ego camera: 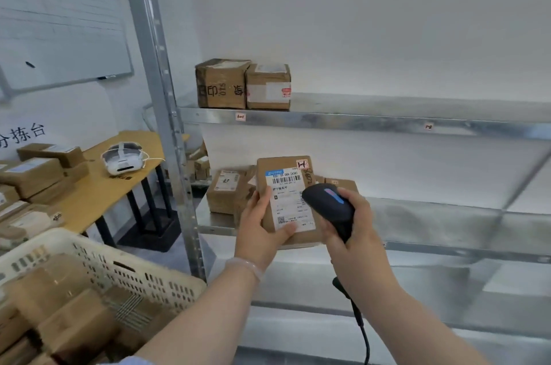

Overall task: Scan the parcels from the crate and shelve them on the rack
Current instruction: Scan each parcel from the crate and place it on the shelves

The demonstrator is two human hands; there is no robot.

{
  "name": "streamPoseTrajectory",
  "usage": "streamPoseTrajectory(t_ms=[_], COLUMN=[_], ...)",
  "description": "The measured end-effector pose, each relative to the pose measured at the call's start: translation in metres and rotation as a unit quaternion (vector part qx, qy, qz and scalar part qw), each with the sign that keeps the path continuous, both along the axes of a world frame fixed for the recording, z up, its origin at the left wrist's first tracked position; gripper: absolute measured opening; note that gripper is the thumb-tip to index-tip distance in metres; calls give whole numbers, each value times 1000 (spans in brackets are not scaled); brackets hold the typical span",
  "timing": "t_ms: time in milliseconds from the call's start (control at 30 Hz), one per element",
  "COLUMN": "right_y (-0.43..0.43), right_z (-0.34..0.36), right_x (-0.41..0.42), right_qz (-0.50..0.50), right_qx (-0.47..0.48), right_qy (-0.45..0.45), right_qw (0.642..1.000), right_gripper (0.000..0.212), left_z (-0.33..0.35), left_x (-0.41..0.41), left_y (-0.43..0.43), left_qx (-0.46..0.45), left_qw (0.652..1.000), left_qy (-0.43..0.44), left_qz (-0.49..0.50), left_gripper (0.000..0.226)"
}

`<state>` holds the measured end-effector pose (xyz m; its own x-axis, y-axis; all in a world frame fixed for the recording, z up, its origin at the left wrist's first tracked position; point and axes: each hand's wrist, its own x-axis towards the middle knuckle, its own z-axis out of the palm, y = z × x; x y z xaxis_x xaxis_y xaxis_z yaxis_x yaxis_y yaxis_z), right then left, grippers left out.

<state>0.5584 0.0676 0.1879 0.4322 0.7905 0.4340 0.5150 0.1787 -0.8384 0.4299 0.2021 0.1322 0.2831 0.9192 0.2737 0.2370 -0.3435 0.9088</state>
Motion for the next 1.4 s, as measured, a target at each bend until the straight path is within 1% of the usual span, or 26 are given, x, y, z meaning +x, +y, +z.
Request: streamPoseTrajectory(t_ms=[167,267,400,667,867,1000,1100,1200,1300,1400], right_y=[-30,-42,-53,-65,-68,-67,-64,-60,-51,-36], right_z=[16,22,27,32,33,35,39,48,62,81], right_x=[27,38,47,57,60,65,73,83,91,96], right_qz=[-23,-30,-30,-41,-42,-44,-51,-67,-74,-64], right_qx=[-7,-18,-21,-20,-24,-6,18,40,67,82], right_qy=[-18,-30,-31,-25,-30,-15,5,25,19,13], right_qw=[1000,999,999,999,998,999,999,997,995,995], right_gripper=[57,54,54,54,52,51,50,53,54,51], left_z=[6,7,6,8,9,14,28,55,91,132], left_x=[38,52,67,82,87,89,92,96,100,101], left_y=[-9,-15,-19,-23,-20,-22,-27,-29,-27,-20], left_qx=[22,16,31,46,43,44,24,7,12,14], left_qw=[1000,1000,999,998,998,998,999,999,995,993], left_qy=[15,13,18,43,40,44,24,-31,-91,-108], left_qz=[-16,-19,-24,-15,-12,-9,-12,-22,-36,-39], left_gripper=[89,90,89,89,91,91,91,92,90,89])
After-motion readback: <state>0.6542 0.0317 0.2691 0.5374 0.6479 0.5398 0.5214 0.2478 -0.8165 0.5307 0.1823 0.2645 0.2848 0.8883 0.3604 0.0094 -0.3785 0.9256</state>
